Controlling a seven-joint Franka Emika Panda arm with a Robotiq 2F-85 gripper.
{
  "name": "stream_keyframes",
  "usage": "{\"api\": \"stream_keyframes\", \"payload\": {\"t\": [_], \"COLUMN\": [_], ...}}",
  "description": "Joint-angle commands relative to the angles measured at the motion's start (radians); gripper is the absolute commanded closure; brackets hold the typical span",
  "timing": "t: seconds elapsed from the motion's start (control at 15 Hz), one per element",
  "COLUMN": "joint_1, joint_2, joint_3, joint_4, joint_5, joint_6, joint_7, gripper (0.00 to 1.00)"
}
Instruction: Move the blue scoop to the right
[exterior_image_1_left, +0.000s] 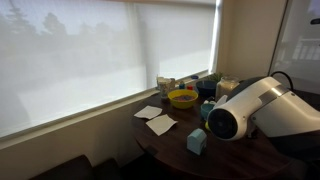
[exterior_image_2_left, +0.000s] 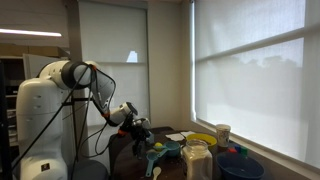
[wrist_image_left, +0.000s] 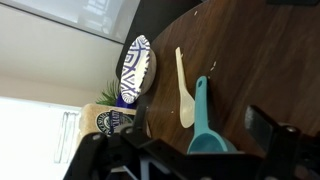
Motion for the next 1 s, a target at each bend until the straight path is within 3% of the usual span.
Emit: {"api": "stream_keyframes", "payload": {"t": [0.0,0.27,0.93], "joint_1": [-0.012,-0.029,-0.109], "joint_2": [-0.138,-0.264,-0.548], "joint_3": [-0.015,-0.048,-0.173], "joint_4": [-0.070,-0.121,-0.254], "joint_5": [0.024,0.051,0.184], "joint_6": [0.065,0.160,0.594], "joint_7": [-0.036,-0.027,-0.048], "gripper": [0.00,0.00,0.00]}}
